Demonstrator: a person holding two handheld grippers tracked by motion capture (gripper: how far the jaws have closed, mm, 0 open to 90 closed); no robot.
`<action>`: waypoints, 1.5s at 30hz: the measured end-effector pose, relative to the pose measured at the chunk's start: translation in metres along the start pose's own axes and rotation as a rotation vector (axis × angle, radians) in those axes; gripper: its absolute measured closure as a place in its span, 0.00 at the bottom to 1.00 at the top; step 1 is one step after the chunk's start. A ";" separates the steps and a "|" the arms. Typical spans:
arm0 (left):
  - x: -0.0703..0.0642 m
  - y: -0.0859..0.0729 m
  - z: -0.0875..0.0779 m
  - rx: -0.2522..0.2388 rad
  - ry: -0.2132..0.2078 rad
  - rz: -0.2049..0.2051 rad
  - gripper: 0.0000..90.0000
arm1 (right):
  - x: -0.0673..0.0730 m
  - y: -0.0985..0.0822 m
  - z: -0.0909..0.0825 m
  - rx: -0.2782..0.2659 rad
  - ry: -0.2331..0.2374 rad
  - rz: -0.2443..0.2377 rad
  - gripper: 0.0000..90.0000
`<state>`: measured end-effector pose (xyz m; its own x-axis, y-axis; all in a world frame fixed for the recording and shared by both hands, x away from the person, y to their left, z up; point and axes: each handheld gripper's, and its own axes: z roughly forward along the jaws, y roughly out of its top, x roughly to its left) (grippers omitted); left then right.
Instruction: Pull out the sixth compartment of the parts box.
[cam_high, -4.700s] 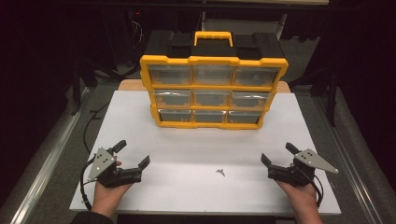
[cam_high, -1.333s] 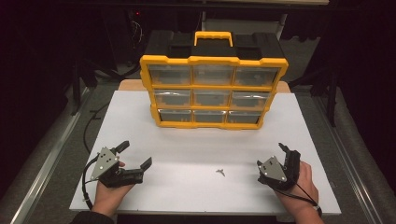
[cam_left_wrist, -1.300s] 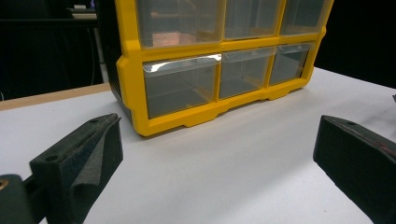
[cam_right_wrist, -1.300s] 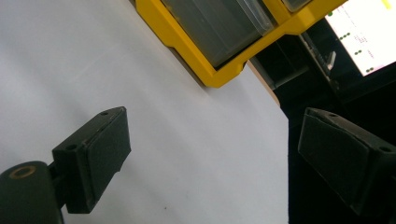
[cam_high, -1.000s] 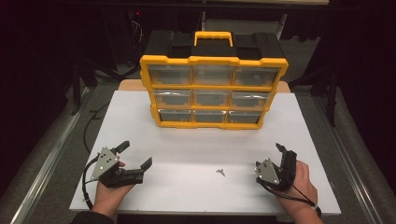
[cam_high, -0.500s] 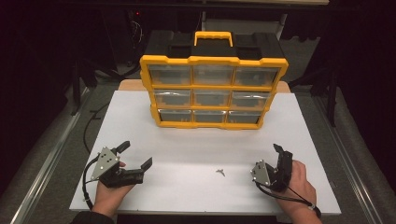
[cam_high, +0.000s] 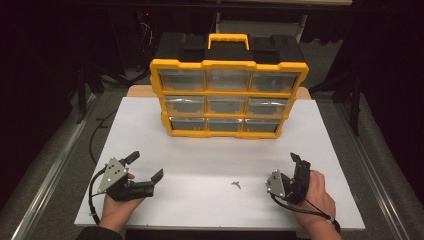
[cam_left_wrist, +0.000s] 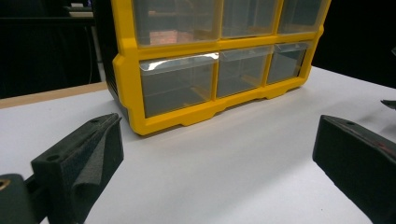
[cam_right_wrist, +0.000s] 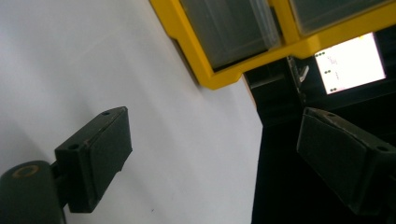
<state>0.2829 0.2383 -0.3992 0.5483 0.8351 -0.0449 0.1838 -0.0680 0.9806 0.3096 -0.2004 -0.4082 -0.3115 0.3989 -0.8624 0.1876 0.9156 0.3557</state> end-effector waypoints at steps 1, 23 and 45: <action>0.000 0.000 0.000 0.000 -0.001 0.001 0.03 | 0.000 0.003 -0.001 0.004 -0.006 0.004 0.16; 0.000 0.000 0.001 -0.009 -0.010 -0.006 0.03 | -0.015 0.016 0.001 0.047 -0.069 -0.282 0.28; 0.000 0.000 0.001 0.002 -0.005 0.003 0.03 | -0.059 0.042 -0.004 0.022 -0.149 -0.319 0.46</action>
<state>0.2835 0.2374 -0.3997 0.5533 0.8319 -0.0428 0.1840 -0.0719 0.9803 0.3324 -0.1853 -0.3409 -0.2192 0.0792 -0.9725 0.1235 0.9909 0.0529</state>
